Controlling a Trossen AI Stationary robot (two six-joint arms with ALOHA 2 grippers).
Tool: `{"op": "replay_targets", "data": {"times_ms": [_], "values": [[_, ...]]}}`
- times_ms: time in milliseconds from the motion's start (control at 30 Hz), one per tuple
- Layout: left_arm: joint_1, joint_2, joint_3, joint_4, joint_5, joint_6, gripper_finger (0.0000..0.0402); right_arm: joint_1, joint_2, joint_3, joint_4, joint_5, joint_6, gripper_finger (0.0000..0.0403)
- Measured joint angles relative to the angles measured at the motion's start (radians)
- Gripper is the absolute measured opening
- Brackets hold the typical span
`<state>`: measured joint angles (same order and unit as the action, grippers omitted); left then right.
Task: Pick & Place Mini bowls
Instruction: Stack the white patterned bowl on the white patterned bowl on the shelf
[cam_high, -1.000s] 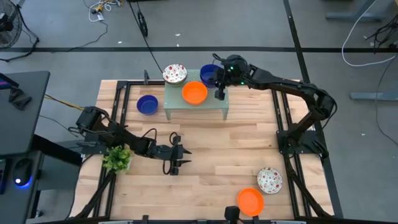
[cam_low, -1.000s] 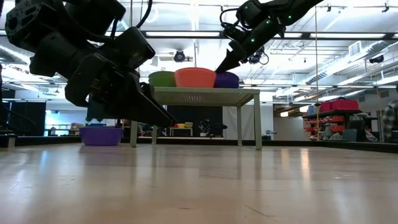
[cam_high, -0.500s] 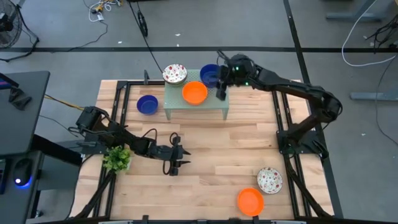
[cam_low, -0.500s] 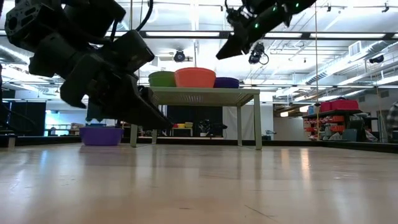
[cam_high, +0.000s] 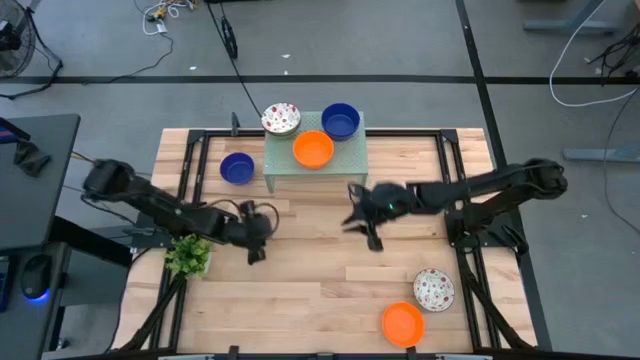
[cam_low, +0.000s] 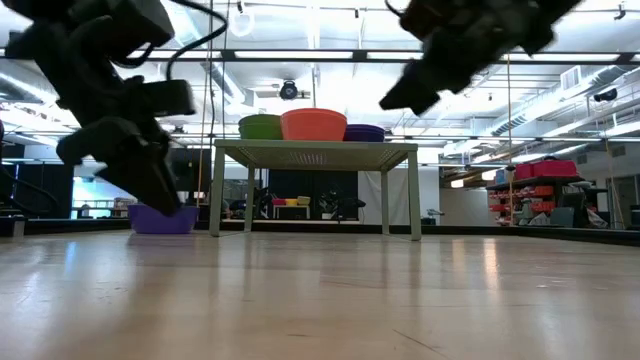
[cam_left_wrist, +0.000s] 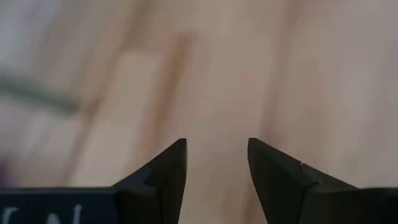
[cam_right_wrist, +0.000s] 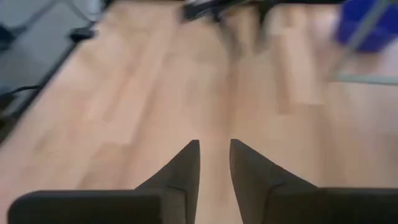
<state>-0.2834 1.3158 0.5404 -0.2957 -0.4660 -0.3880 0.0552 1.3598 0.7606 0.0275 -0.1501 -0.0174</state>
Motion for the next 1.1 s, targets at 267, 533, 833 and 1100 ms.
{"op": "replay_targets", "data": {"times_ms": [267,533,833,1100], "values": [[0.158,-0.223,0.0,-0.365,0.004,-0.047,0.0174,0.117,0.0,-0.236,0.373,0.061,0.174,0.0067],[0.248,-0.271,0.0,-0.359,0.043,-0.035,0.0174,0.203,-0.012,-0.266,0.223,0.0,0.271,0.0047],[0.247,-0.269,0.0,-0.257,0.045,0.015,0.0174,0.387,-0.018,-0.157,-0.097,-0.082,0.462,0.0004],[0.247,-0.269,0.0,-0.241,0.044,0.014,0.0174,0.42,-0.018,-0.156,-0.206,-0.334,0.733,0.009]]}}
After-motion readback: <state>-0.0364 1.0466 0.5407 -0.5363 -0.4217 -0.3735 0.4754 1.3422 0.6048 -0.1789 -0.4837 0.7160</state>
